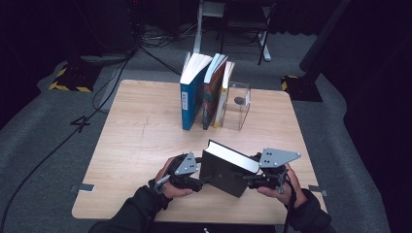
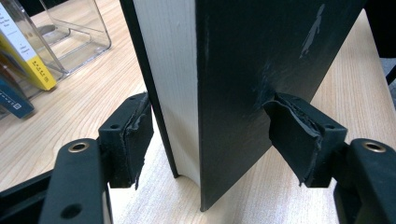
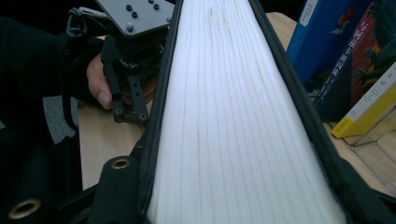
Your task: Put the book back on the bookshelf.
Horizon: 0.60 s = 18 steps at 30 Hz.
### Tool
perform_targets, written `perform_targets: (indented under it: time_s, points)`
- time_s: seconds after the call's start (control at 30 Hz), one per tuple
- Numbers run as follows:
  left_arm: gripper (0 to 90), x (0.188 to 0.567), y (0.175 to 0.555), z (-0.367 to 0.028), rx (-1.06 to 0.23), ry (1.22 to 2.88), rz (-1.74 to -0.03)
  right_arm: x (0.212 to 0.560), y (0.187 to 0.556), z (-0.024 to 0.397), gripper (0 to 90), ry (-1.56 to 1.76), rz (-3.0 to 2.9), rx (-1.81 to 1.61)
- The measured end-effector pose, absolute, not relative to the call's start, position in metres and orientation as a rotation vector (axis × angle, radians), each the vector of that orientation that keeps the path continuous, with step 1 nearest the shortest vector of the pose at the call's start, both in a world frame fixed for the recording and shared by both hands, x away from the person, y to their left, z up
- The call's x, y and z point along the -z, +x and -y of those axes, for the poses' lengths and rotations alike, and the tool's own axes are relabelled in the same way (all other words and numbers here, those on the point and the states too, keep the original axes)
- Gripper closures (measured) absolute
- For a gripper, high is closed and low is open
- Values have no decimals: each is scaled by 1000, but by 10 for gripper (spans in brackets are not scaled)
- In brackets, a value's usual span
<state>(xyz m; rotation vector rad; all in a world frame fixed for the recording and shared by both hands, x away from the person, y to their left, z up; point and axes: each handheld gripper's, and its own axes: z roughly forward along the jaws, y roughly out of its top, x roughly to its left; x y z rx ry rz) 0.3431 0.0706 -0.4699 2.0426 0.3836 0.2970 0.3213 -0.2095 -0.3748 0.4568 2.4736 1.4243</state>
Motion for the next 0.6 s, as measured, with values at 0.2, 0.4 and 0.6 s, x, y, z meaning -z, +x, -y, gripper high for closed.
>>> perform_targets:
  time_s: [0.2,0.4,0.6]
  points:
    - [301,471,344,-70,-287,2065,-392,375,322,209,487,464,-2474,-1435]
    - [272,475,347,-83,-270,2142,-469,375,321,209,500,473,-2468,-1429]
    - [243,486,341,-112,-286,2224,-597,375,319,208,505,484,-2462,-1419]
